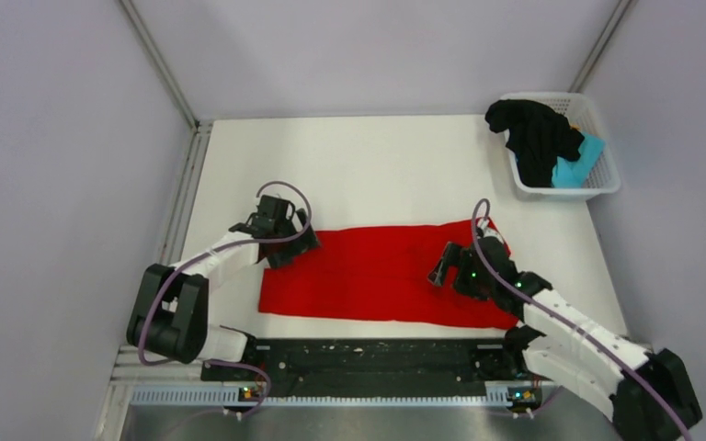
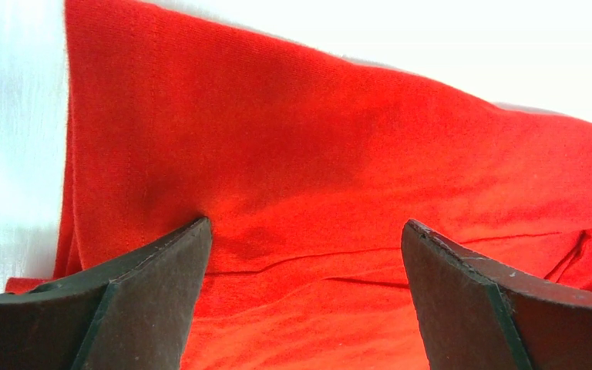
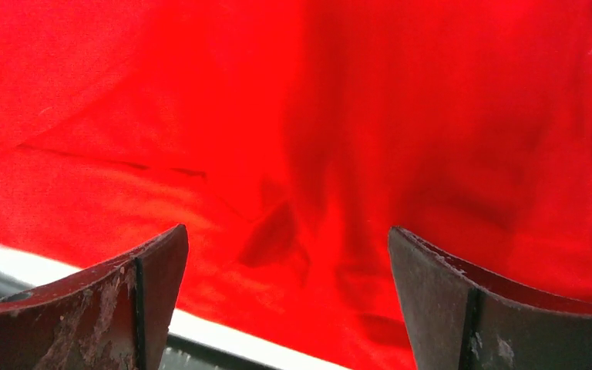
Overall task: Fold and stack the t-shirts
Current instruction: Rotate the tshirt 90 degrees
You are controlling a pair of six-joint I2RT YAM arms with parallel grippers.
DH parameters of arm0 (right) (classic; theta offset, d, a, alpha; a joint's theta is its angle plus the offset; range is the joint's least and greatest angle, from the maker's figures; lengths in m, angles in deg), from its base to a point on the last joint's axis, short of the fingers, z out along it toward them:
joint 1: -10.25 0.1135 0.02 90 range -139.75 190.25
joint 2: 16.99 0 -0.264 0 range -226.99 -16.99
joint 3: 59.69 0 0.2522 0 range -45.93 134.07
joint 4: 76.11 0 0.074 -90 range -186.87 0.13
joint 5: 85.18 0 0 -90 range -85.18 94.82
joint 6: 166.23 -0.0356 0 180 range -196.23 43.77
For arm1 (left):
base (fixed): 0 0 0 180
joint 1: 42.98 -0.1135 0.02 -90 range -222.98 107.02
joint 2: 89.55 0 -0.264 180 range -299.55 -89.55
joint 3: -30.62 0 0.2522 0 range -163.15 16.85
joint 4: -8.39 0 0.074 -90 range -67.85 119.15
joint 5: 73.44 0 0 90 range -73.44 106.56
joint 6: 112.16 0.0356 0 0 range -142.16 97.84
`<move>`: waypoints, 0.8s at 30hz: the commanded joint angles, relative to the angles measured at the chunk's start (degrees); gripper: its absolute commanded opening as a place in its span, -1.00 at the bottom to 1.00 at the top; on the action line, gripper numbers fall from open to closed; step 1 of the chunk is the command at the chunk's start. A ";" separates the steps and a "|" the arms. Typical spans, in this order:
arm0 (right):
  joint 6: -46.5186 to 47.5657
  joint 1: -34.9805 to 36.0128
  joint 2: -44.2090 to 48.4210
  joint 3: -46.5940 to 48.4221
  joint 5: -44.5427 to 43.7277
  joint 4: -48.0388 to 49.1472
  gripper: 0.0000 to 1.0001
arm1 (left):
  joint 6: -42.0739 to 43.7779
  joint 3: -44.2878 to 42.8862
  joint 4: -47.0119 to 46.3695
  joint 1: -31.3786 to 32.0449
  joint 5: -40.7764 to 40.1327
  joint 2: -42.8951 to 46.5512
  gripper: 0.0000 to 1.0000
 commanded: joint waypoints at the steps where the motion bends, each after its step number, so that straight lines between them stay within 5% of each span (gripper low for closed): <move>1: -2.75 -8.48 -13.99 1.28 3.32 10.72 0.98 | 0.33 -0.67 1.47 -0.40 -8.58 -3.22 0.98; 9: -0.46 -19.04 -31.98 1.24 7.60 18.37 0.98 | 0.69 -4.96 3.01 -6.66 -9.64 -8.63 0.98; 24: 6.20 -22.24 -26.48 4.54 3.86 13.08 0.98 | 1.69 -21.86 6.46 -15.81 -7.78 -20.84 0.98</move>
